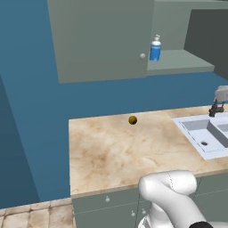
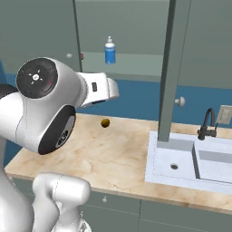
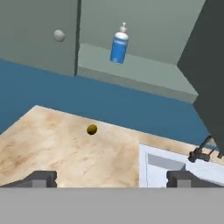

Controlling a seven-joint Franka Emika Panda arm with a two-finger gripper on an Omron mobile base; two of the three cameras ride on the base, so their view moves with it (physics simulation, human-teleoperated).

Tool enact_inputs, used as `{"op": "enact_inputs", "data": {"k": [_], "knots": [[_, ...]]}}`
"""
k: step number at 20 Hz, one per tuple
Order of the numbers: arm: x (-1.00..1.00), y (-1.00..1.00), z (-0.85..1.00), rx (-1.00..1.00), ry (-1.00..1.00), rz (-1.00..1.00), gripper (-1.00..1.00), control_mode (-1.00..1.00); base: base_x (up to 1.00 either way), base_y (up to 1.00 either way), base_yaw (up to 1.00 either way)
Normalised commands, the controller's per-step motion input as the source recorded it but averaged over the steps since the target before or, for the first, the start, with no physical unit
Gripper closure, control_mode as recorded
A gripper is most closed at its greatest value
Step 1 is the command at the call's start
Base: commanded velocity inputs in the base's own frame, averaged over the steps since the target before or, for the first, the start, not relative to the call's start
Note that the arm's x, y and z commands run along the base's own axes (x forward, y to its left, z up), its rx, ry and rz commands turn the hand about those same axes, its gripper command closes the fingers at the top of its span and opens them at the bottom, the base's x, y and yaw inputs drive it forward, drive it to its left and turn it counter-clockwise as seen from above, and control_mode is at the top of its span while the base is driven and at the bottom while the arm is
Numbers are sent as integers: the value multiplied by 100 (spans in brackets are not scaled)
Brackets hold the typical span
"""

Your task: Pick the soap dispenser and bar soap from the cabinet and place them on the counter.

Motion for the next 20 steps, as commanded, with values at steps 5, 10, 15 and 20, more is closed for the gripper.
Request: {"op": "enact_inputs", "data": {"k": [5, 10, 15, 20], "knots": [[-18, 0, 15, 35, 0, -2, -100, -100, 0, 0, 0], [-21, 7, 8, 14, -8, -2, -100, -100, 0, 0, 0], [-7, 35, 0, 1, -4, 0, -100, -100, 0, 0, 0], [-10, 43, 0, 0, -14, 0, -100, -100, 0, 0, 0]]}}
